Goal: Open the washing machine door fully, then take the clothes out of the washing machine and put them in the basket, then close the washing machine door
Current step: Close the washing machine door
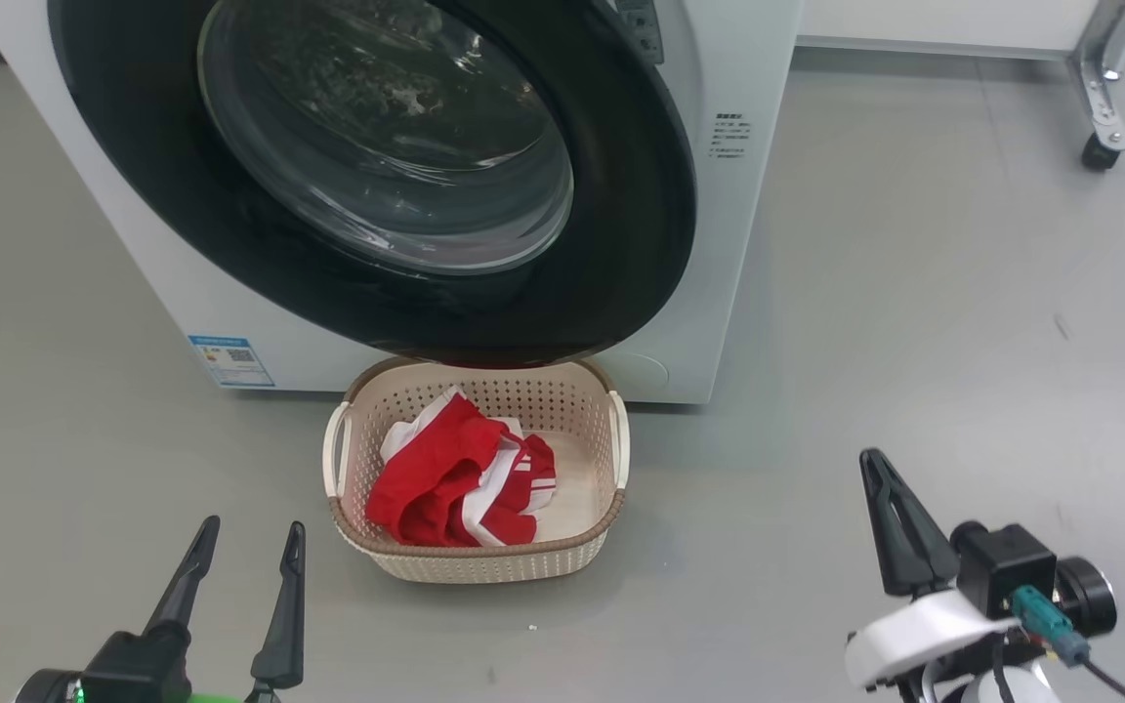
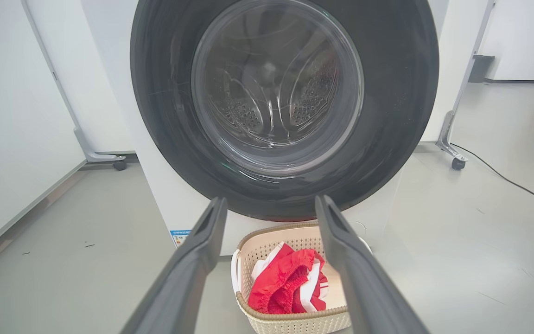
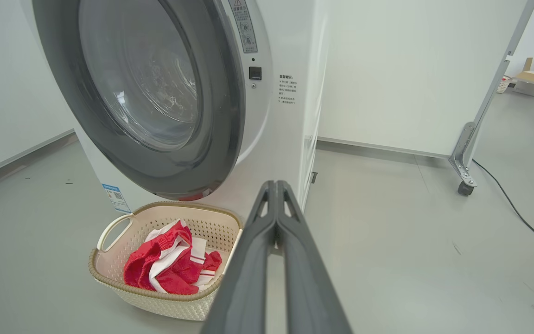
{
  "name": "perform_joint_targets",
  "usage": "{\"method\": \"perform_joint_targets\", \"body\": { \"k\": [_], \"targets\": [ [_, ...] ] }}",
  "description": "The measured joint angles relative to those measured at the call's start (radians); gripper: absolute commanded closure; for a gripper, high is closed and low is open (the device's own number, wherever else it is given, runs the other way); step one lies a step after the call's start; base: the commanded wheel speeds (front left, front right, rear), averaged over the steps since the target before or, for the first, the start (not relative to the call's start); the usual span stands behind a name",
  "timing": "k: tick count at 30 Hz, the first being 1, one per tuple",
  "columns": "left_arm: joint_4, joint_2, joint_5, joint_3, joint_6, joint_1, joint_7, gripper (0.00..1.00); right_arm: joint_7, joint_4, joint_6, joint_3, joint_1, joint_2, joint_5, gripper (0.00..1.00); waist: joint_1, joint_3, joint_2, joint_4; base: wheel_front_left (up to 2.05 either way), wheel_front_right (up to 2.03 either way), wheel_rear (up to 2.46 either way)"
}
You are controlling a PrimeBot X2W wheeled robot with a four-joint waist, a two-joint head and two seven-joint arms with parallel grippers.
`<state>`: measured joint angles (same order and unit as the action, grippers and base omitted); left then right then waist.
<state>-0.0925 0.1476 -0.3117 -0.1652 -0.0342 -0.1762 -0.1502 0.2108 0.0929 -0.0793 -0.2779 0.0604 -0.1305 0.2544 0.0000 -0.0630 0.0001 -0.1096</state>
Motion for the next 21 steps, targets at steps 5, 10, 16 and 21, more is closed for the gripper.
{"method": "perform_joint_targets", "body": {
  "k": [5, 10, 16, 21],
  "targets": [
    [-0.01, 0.0, 0.007, -0.001, 0.0, 0.004, -0.006, 0.0, -0.022, -0.001, 0.038, -0.021, -0.081, -0.022, -0.005, 1.0, 0.0, -0.02, -0.0001, -0.026, 0.0, 0.0, 0.0],
    [-0.014, -0.003, 0.007, -0.007, 0.01, 0.036, -0.016, 0.0, -0.053, -0.002, 0.081, -0.044, -0.194, -0.046, -0.02, 1.0, 0.0, -0.065, 0.0, -0.052, 0.0, 0.0, 0.0],
    [-0.017, -0.011, 0.007, -0.022, 0.022, 0.084, -0.028, 0.0, -0.083, 0.0, 0.128, -0.063, -0.325, -0.068, -0.041, 1.0, 0.0, -0.118, 0.0, -0.083, 0.0, 0.0, 0.0],
    [-0.015, -0.018, 0.005, -0.033, 0.038, 0.115, -0.029, 0.0, -0.11, 0.007, 0.169, -0.108, -0.453, -0.068, -0.061, 1.0, 0.0, -0.167, 0.0, -0.107, 0.0, 0.0, 0.0]
  ]
}}
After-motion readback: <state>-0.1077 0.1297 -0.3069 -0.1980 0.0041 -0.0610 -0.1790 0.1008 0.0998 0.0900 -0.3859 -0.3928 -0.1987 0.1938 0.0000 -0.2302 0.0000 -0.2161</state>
